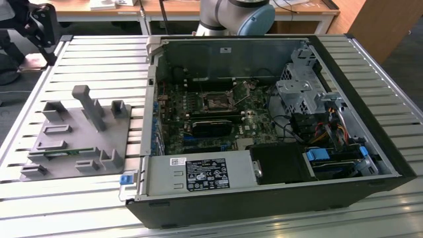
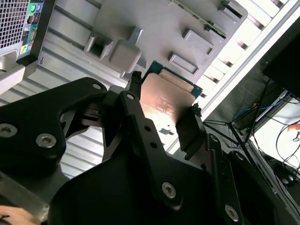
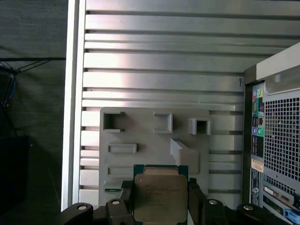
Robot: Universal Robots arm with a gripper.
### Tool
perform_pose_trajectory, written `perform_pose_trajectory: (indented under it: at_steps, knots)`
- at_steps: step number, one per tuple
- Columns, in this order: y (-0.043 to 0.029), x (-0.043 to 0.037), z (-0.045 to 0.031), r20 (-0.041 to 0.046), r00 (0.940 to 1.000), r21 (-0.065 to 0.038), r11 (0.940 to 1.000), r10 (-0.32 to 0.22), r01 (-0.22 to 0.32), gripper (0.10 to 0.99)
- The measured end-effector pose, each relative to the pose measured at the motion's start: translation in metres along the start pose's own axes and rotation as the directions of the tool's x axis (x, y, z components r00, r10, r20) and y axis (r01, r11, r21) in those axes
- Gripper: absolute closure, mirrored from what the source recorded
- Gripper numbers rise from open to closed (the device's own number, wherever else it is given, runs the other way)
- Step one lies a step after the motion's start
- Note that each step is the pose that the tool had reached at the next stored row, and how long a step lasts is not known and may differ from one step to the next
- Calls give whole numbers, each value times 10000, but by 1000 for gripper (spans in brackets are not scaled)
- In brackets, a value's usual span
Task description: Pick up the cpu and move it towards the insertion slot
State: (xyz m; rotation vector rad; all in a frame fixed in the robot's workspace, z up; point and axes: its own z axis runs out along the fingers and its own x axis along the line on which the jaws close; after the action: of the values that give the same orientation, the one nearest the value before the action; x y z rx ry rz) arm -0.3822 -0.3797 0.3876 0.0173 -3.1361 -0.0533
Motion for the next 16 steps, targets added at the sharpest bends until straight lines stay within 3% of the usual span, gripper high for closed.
perform_pose_trajectory:
  at_steps: [16]
  knots:
    - [39,-188,0,0,10000,-27,10000,0,0,541]
